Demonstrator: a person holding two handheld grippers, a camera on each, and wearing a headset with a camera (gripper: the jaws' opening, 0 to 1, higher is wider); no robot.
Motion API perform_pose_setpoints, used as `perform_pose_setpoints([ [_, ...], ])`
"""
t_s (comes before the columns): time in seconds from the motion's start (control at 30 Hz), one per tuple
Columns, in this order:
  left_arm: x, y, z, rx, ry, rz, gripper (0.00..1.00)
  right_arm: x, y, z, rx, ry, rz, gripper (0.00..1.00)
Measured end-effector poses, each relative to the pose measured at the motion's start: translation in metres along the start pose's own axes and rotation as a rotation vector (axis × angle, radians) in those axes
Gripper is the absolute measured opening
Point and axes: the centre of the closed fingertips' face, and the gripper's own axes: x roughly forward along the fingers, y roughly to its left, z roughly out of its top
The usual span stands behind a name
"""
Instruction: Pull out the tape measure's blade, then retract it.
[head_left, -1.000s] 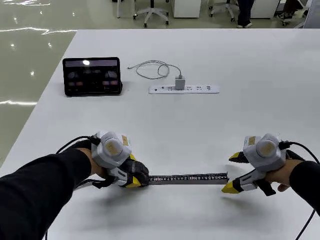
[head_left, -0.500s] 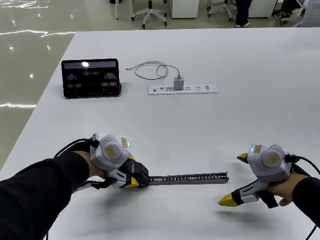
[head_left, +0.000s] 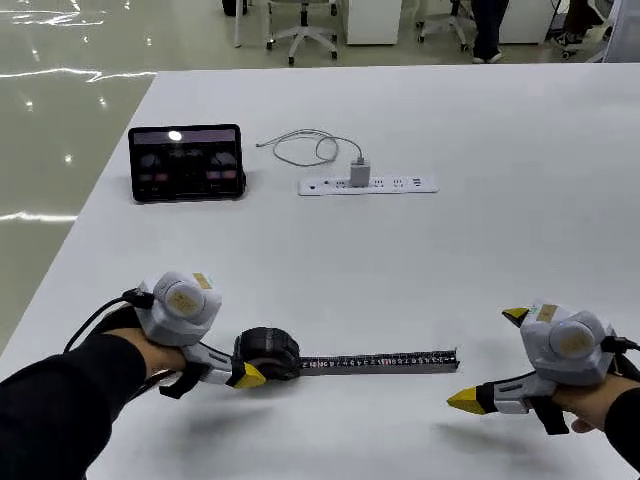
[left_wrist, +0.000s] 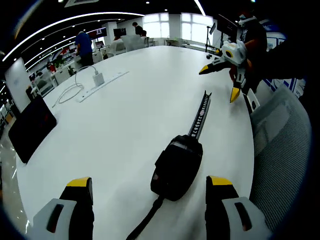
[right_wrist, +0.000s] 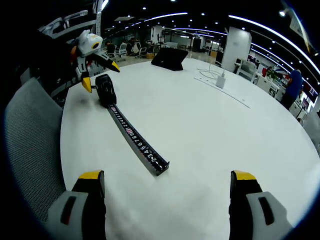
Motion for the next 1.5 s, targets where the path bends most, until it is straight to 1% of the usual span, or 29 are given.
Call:
perform_pose_setpoints([
  [0.07,-0.004,0.002,-0.002,-0.063,-0.034,0.009,0.96,-0.004,0.004,-0.002,0.004,-0.002,-0.003,1.00],
  [0.13,-0.010,0.004,-0.005,-0.092,-0.058,0.024,0.99,-0.006,0.005,-0.006,0.018,0.003,-0.002,1.00],
  [0.17,-0.012,0.004,-0.008,-0.098,-0.057,0.027,1.00,-0.008,0.005,-0.007,0.024,0.003,-0.002,1.00],
  [0.23,-0.016,0.007,-0.016,-0.137,-0.057,0.043,1.00,-0.012,0.006,-0.009,0.062,-0.005,-0.007,1.00],
  [0.3,-0.021,0.004,-0.019,-0.171,-0.076,0.049,1.00,-0.016,0.006,-0.010,0.093,-0.018,-0.009,1.00],
  [0.37,-0.027,0.009,-0.023,-0.189,-0.095,0.070,1.00,-0.021,0.007,-0.011,0.087,-0.022,-0.018,1.00],
  [0.43,-0.034,0.007,-0.026,-0.219,-0.118,0.080,1.00,-0.025,0.010,-0.013,0.086,-0.027,-0.018,1.00],
  [0.47,-0.037,0.009,-0.028,-0.228,-0.127,0.084,1.00,-0.027,0.011,-0.014,0.087,-0.028,-0.017,1.00],
  [0.5,-0.041,0.009,-0.031,-0.228,-0.142,0.087,1.00,-0.029,0.012,-0.018,0.088,-0.025,-0.015,1.00],
  [0.53,-0.045,0.005,-0.031,-0.226,-0.156,0.085,1.00,-0.031,0.013,-0.019,0.085,-0.026,-0.015,1.00],
  [0.57,-0.050,0.002,-0.030,-0.227,-0.185,0.084,1.00,-0.034,0.015,-0.021,0.083,-0.028,-0.014,1.00],
  [0.63,-0.056,-0.003,-0.033,-0.238,-0.188,0.090,1.00,-0.039,0.015,-0.024,0.084,-0.026,-0.020,1.00],
  [0.7,-0.062,-0.007,-0.038,-0.254,-0.185,0.100,1.00,-0.045,0.016,-0.026,0.096,-0.036,-0.026,1.00],
  [0.8,-0.070,-0.013,-0.047,-0.249,-0.189,0.128,1.00,-0.053,0.019,-0.030,0.097,-0.047,-0.036,1.00],
  [0.87,-0.073,-0.014,-0.050,-0.262,-0.198,0.133,1.00,-0.057,0.020,-0.032,0.094,-0.047,-0.041,1.00],
  [0.97,-0.075,-0.017,-0.058,-0.271,-0.189,0.139,1.00,-0.063,0.021,-0.035,0.103,-0.053,-0.052,1.00],
  [1.0,-0.075,-0.018,-0.060,-0.275,-0.185,0.137,1.00,-0.066,0.023,-0.036,0.096,-0.056,-0.057,1.00],
  [1.07,-0.077,-0.022,-0.059,-0.276,-0.190,0.133,1.00,-0.072,0.024,-0.039,0.101,-0.059,-0.067,1.00],
  [1.13,-0.079,-0.023,-0.058,-0.269,-0.194,0.136,1.00,-0.076,0.023,-0.041,0.089,-0.071,-0.073,1.00],
  [1.23,-0.083,-0.026,-0.055,-0.273,-0.211,0.135,1.00,-0.080,0.024,-0.050,0.095,-0.053,-0.069,1.00],
  [1.3,-0.083,-0.026,-0.055,-0.266,-0.210,0.139,1.00,-0.082,0.025,-0.053,0.113,-0.047,-0.068,1.00],
  [1.37,-0.082,-0.027,-0.057,-0.264,-0.202,0.131,1.00,-0.084,0.026,-0.054,0.109,-0.043,-0.074,1.00],
  [1.5,-0.081,-0.027,-0.058,-0.277,-0.197,0.134,1.00,-0.085,0.025,-0.052,0.109,-0.051,-0.082,1.00],
])
